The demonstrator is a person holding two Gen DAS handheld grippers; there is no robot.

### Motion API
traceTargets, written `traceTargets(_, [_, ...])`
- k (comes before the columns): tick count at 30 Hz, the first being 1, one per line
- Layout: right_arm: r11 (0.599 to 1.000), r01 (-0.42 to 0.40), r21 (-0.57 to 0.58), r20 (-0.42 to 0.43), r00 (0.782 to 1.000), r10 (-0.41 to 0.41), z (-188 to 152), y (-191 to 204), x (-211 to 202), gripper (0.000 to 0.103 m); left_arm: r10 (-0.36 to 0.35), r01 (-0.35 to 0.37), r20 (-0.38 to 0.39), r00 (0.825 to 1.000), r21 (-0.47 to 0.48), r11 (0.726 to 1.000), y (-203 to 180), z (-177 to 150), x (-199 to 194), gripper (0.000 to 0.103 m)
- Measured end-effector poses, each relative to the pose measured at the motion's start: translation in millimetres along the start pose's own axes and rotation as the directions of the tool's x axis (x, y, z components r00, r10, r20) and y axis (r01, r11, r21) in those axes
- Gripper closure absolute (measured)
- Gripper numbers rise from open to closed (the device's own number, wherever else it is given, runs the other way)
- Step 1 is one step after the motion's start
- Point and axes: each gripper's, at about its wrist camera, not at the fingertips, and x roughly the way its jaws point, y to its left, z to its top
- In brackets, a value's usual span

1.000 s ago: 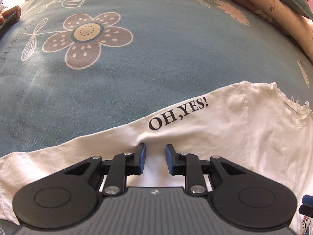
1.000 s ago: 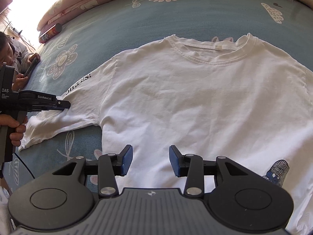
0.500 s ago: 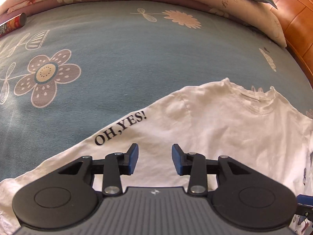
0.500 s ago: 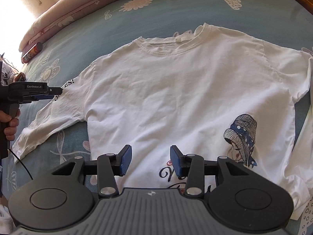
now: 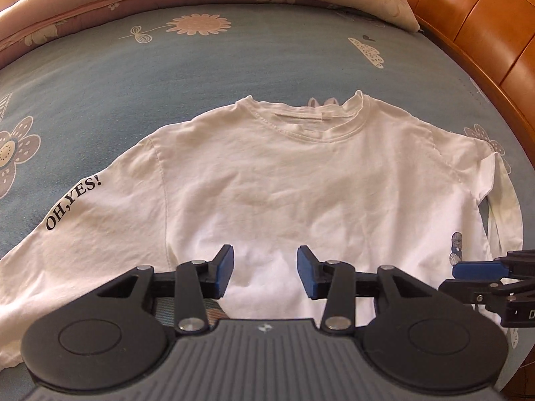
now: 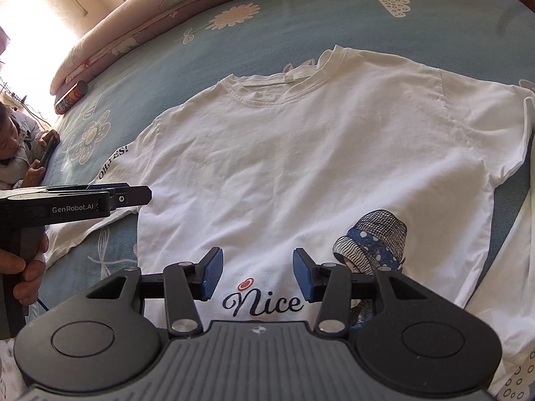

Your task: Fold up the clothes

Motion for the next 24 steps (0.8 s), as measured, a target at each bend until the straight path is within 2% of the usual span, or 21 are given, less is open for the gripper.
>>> traceTargets(3, [0.999, 0.027, 0.019, 0.008, 1.000, -0.027, -0.8, -32.9, -24.3, 0.052, -0.019, 0.019, 0.012, 1.000, -0.013, 1.000, -25.6, 12.3, 4.3, 0.060])
traceTargets(7, [0.992, 0.104, 0.073, 0.011, 0.994, -0.105, -19.3, -83.6, -56.1, 0.052, -0.057, 0.057, 0.007, 0.998, 0.026, 0.998, -68.9, 24.9, 14.6, 0.060])
traceTargets(10, [0.974, 0.184, 0.135, -0.010, 0.983, -0.184, -37.1, -118.4, -72.6, 0.052, -0.096, 0.096, -0.002, 0.995, 0.077, 0.992, -101.6, 29.7, 19.2, 0.060])
traceTargets(14, [0.928, 0.263, 0.263, -0.041, 0.964, -0.262, -63.7, -160.0, -83.5, 0.052, -0.165, 0.167, -0.023, 0.986, 0.142, 0.976, -144.4, 32.5, 22.9, 0.059])
traceTargets(17, [0.898, 0.295, 0.326, -0.050, 0.954, -0.296, -78.9, -179.5, -87.1, 0.052, -0.220, 0.230, -0.071, 0.973, 0.213, 0.950, -183.8, 26.4, 29.8, 0.058])
traceTargets(19, [0.884, 0.304, 0.354, -0.052, 0.950, -0.306, -87.6, -188.5, -89.1, 0.052, -0.253, 0.278, -0.126, 0.959, 0.270, 0.922, -218.0, 18.2, 35.3, 0.058])
traceTargets(24, [0.872, 0.299, 0.387, -0.060, 0.952, -0.300, -105.2, -209.4, -99.4, 0.052, -0.323, 0.417, -0.286, 0.902, 0.389, 0.822, -296.4, -11.4, 50.0, 0.058])
